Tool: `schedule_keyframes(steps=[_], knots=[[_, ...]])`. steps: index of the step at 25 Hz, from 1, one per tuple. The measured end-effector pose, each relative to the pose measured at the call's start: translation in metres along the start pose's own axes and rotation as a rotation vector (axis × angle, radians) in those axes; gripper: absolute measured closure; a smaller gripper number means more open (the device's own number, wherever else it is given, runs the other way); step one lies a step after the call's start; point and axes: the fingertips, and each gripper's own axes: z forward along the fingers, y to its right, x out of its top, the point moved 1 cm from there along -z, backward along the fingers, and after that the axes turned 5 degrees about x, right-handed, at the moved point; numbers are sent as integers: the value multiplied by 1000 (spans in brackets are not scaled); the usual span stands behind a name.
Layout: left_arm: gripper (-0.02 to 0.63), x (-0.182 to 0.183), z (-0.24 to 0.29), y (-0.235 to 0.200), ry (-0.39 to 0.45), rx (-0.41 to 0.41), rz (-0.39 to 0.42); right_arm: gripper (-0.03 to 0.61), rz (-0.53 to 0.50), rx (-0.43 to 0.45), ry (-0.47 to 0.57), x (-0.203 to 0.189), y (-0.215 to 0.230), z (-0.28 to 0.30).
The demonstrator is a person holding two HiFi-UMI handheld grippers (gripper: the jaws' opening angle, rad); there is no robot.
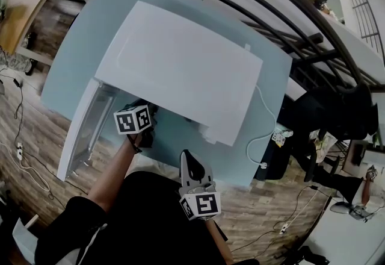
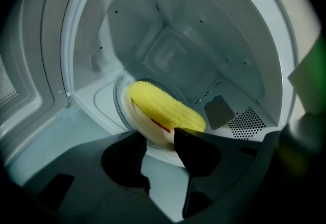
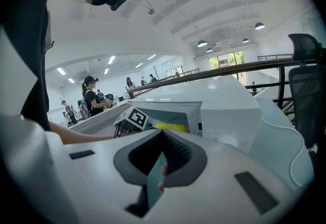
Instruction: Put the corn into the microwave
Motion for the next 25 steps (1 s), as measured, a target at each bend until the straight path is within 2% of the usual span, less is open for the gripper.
schedule_keyframes(steps=[3, 5, 6, 10, 16, 19, 22, 25], knots=[[439, 0, 0, 2, 21, -1, -4, 569, 1, -1, -3, 0, 1, 1], [369, -1, 2, 7, 25, 0, 18, 569, 2, -2, -5, -1, 2, 2], [356, -2, 3, 9, 23, 8, 32, 569, 3, -2, -6, -1, 2, 2], [352, -6, 4, 11, -8, 52, 108, 569, 2, -4, -6, -1, 2, 2], [342, -14, 1, 2, -120, 97, 160, 569, 6, -2, -10, -2, 3, 3], [330, -16, 0, -3, -140, 112, 141, 569, 9, 0, -16, -3, 3, 4], [327, -17, 2, -4, -114, 99, 101, 569, 14, 3, -22, -5, 3, 5], [318, -14, 7, -4, -89, 110, 98, 569, 18, 10, -19, -7, 2, 6]])
